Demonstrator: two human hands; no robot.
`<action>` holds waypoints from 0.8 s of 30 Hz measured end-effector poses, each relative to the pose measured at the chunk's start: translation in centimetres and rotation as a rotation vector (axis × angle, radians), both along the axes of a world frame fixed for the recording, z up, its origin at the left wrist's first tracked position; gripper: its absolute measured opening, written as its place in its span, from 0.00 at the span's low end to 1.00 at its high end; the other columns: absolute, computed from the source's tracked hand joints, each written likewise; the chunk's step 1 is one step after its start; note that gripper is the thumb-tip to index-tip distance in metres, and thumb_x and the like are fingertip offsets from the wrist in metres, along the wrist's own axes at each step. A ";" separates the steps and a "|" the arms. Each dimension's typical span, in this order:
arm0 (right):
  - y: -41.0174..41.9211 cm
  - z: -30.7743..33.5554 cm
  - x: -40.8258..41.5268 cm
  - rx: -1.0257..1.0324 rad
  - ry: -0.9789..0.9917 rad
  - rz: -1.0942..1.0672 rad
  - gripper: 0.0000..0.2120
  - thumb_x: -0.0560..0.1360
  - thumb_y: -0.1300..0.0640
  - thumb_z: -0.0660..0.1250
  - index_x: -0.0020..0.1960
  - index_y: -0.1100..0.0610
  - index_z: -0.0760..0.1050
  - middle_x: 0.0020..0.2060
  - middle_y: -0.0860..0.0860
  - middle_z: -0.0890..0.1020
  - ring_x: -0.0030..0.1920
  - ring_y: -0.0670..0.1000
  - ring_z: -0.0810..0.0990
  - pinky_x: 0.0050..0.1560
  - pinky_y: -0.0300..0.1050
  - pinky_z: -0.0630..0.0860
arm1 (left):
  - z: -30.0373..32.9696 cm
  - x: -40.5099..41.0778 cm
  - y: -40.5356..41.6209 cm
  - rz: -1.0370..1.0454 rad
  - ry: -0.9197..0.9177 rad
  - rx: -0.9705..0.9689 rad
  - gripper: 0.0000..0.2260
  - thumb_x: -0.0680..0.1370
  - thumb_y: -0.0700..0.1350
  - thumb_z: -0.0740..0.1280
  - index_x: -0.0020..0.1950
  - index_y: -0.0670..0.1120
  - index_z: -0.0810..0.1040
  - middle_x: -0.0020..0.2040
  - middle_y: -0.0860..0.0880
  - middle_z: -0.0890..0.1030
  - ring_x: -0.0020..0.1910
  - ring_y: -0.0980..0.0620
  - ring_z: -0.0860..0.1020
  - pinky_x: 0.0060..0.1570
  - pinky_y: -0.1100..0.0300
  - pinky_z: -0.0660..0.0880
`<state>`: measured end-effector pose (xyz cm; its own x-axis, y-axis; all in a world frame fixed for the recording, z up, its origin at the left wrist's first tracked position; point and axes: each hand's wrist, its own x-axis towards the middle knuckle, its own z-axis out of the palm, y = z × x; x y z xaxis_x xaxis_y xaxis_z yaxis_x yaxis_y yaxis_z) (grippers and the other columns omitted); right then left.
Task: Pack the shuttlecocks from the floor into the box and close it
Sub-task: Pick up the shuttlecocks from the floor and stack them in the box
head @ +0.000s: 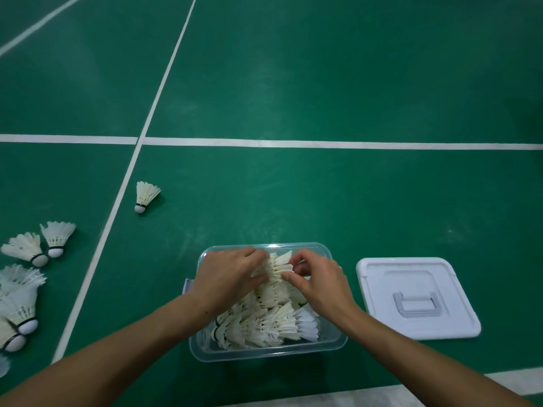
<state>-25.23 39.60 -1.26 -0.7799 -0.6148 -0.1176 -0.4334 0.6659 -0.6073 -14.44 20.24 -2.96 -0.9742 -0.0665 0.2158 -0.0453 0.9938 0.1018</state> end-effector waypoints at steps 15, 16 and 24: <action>0.5 3.8 -2.3 -0.019 -0.094 0.018 0.23 0.68 0.42 0.83 0.57 0.50 0.81 0.44 0.42 0.86 0.45 0.38 0.84 0.46 0.37 0.82 | 3.9 1.5 -0.9 0.038 0.066 0.336 0.24 0.75 0.68 0.71 0.65 0.56 0.78 0.58 0.60 0.81 0.46 0.61 0.81 0.39 0.63 0.78; 0.2 4.7 -2.5 -0.020 -0.049 0.033 0.23 0.69 0.42 0.82 0.58 0.50 0.81 0.44 0.41 0.86 0.46 0.38 0.84 0.50 0.39 0.82 | 4.9 1.7 -1.5 0.061 0.087 0.437 0.25 0.75 0.69 0.70 0.65 0.56 0.78 0.58 0.61 0.80 0.47 0.61 0.81 0.40 0.61 0.79; -7.7 11.5 0.0 -0.138 0.020 0.351 0.25 0.71 0.41 0.80 0.63 0.47 0.76 0.48 0.41 0.86 0.49 0.38 0.85 0.54 0.42 0.83 | 10.9 6.5 -7.9 0.233 0.351 0.654 0.27 0.73 0.69 0.72 0.66 0.55 0.78 0.57 0.59 0.82 0.49 0.56 0.82 0.42 0.54 0.81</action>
